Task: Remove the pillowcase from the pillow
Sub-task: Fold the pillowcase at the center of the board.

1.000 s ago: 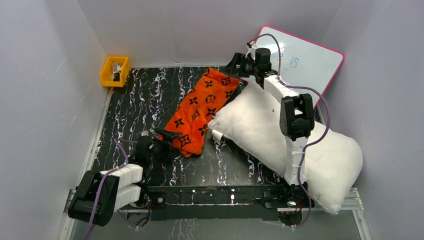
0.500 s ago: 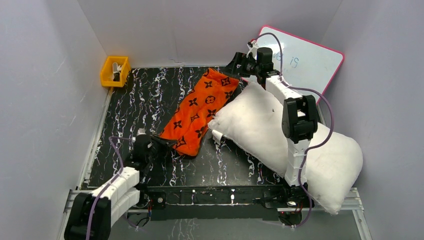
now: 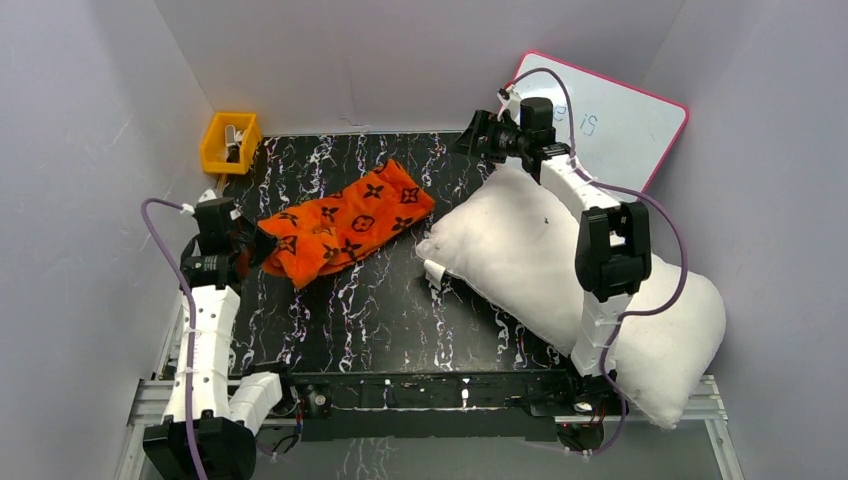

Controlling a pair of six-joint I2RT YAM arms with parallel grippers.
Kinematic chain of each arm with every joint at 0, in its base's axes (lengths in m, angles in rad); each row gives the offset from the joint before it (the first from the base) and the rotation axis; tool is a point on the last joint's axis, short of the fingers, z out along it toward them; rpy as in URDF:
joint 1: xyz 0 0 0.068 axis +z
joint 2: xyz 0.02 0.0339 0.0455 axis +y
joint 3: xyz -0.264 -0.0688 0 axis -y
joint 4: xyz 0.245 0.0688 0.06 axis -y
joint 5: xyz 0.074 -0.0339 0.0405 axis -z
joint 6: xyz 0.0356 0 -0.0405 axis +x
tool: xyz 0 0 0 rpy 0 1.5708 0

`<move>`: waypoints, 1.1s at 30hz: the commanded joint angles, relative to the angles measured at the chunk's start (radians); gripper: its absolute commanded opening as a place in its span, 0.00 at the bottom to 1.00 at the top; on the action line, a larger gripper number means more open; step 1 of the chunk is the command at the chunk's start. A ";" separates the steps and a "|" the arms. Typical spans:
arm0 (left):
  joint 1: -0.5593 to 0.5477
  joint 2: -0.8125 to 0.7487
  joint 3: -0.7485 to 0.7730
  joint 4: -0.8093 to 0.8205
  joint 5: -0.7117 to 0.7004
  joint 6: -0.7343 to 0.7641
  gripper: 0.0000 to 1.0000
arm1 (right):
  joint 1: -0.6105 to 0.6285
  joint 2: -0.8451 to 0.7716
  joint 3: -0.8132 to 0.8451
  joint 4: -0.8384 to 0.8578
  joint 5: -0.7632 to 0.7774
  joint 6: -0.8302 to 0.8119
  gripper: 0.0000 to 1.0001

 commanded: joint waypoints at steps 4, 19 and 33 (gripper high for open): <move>0.082 0.091 0.202 -0.048 -0.089 0.387 0.00 | 0.028 -0.118 -0.036 -0.128 -0.041 -0.062 0.99; -0.223 1.045 1.299 -0.401 -0.079 0.814 0.00 | 0.044 -0.180 -0.087 -0.169 -0.070 -0.086 0.99; -0.577 1.306 1.366 -0.470 -0.258 0.940 0.00 | 0.044 -0.198 -0.111 -0.181 -0.075 -0.090 0.99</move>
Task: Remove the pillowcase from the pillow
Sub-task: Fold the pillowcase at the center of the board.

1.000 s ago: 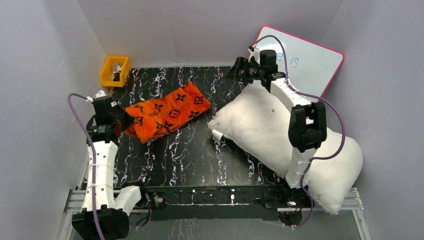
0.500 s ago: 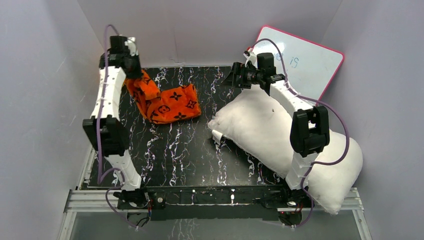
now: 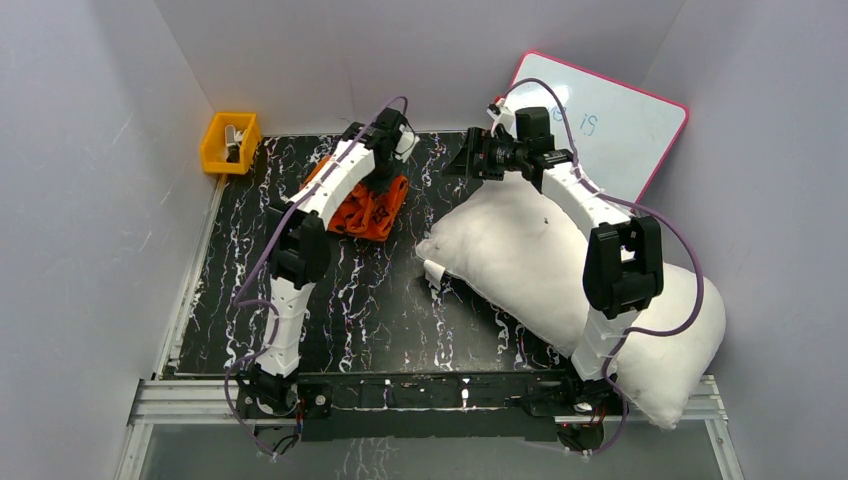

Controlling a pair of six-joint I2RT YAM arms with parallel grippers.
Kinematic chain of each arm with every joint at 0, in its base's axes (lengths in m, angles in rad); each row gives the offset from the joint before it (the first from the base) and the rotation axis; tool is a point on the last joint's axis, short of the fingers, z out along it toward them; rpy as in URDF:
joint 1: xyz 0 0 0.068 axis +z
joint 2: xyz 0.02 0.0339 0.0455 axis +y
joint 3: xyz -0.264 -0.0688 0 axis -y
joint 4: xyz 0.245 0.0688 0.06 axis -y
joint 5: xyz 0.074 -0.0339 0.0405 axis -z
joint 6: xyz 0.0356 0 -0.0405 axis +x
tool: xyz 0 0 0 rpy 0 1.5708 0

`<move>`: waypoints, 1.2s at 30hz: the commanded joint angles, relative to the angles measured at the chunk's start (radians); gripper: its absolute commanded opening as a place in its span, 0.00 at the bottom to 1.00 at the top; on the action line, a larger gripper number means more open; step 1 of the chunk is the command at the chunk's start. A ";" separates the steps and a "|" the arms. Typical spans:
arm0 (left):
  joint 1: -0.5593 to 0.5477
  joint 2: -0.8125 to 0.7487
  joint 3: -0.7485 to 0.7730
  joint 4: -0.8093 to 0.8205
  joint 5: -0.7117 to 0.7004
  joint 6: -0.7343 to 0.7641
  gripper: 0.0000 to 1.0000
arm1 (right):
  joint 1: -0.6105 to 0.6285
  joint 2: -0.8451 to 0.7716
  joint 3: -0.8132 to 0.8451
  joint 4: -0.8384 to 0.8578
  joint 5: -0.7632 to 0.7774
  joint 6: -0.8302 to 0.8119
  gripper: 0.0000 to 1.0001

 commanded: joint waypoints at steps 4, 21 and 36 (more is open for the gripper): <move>-0.069 -0.067 0.018 -0.072 -0.050 0.042 0.01 | 0.000 -0.048 -0.020 0.014 -0.007 -0.005 0.99; 0.086 -0.541 -0.475 0.221 0.121 -0.058 0.96 | 0.116 -0.021 -0.041 0.073 0.152 0.057 0.98; 0.472 -0.451 -0.518 0.278 0.460 -0.295 0.91 | 0.322 0.281 0.221 0.201 0.244 0.262 0.98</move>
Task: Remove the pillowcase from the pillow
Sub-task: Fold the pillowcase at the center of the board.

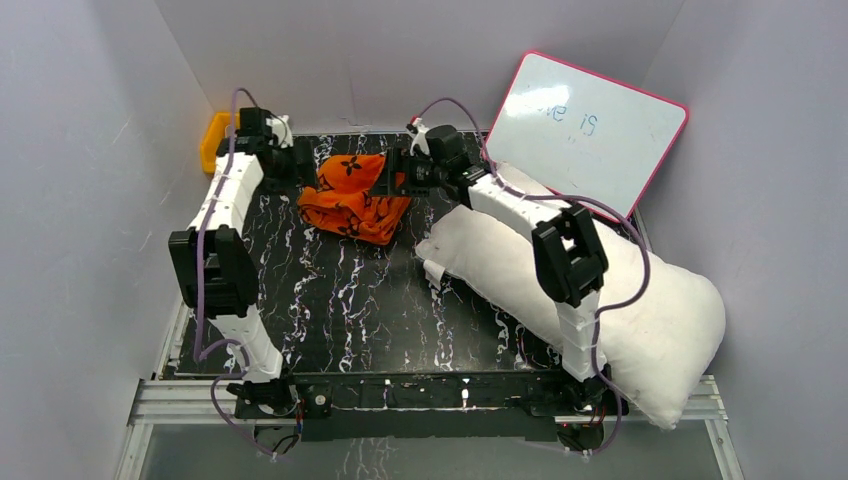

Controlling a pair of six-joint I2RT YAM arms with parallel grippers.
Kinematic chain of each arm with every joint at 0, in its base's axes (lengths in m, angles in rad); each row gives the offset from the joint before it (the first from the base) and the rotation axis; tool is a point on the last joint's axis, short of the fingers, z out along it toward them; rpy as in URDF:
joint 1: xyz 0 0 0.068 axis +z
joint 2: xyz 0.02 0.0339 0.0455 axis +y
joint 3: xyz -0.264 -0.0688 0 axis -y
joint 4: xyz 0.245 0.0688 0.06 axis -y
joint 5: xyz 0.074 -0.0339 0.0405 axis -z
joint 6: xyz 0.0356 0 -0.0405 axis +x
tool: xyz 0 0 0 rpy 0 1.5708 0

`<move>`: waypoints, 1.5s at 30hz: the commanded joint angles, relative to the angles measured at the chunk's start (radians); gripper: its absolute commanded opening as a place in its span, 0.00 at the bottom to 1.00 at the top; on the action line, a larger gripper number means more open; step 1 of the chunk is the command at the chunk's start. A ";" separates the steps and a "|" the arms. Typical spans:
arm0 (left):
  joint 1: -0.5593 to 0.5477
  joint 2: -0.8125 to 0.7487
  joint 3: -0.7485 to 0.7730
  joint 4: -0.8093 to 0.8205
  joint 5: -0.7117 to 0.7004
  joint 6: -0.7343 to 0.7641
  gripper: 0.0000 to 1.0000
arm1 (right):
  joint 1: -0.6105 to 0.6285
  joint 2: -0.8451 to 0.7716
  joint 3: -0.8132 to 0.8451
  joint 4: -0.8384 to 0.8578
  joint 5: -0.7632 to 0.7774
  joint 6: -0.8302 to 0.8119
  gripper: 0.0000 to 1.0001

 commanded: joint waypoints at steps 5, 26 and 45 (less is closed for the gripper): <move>0.091 0.002 0.020 0.019 0.151 -0.043 0.91 | -0.007 0.195 0.189 0.015 0.105 0.101 0.98; 0.137 0.050 -0.146 0.224 0.162 -0.104 0.91 | 0.056 0.337 0.335 0.025 0.082 0.171 0.74; 0.142 0.105 -0.194 0.399 0.165 -0.140 0.90 | 0.061 0.144 0.214 0.278 -0.050 0.527 0.00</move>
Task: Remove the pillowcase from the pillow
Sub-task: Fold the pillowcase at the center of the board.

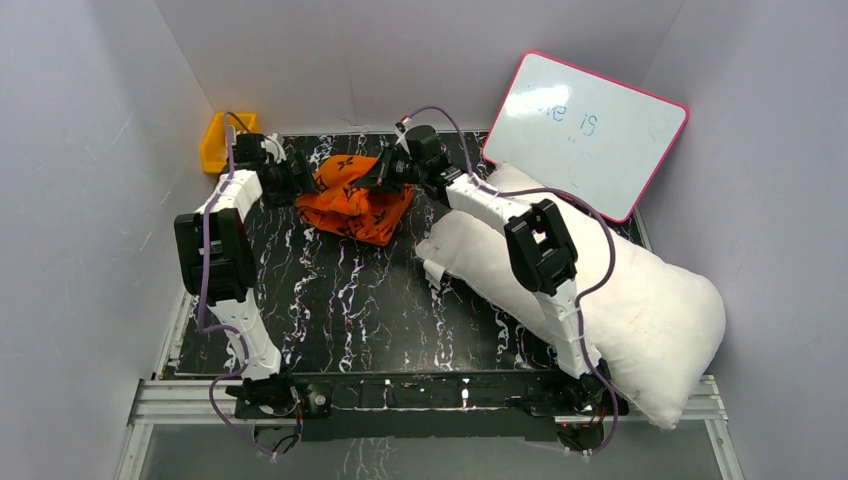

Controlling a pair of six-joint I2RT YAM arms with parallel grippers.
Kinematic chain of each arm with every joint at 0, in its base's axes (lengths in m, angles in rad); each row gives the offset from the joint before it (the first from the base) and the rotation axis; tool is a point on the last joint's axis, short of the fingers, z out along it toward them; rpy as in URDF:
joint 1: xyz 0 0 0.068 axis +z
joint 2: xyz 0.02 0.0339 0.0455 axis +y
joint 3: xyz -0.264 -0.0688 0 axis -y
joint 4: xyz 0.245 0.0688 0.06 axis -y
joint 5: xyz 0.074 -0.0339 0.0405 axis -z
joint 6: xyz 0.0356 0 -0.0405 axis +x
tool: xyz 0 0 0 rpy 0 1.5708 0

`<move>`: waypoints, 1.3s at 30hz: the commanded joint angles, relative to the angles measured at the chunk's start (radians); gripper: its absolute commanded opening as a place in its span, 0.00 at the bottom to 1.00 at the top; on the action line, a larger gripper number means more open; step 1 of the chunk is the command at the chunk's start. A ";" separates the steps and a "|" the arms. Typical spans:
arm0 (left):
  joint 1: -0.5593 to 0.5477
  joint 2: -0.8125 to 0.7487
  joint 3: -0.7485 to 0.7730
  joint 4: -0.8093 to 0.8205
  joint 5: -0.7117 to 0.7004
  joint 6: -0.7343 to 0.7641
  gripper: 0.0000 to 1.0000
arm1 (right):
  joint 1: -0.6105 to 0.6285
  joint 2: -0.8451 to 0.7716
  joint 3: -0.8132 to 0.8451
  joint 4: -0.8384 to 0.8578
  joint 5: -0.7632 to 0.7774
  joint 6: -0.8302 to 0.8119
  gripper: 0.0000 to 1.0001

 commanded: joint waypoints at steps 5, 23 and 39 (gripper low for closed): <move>0.017 -0.033 0.005 0.017 0.012 0.011 0.90 | 0.005 -0.163 -0.129 0.271 -0.056 0.299 0.00; 0.021 -0.072 0.060 -0.047 0.142 0.107 0.90 | -0.019 -0.396 -0.398 -0.142 0.085 -0.222 0.75; -0.036 -0.093 0.039 0.304 0.503 -0.169 0.89 | -0.041 -0.212 -0.082 0.120 -0.034 -0.098 0.70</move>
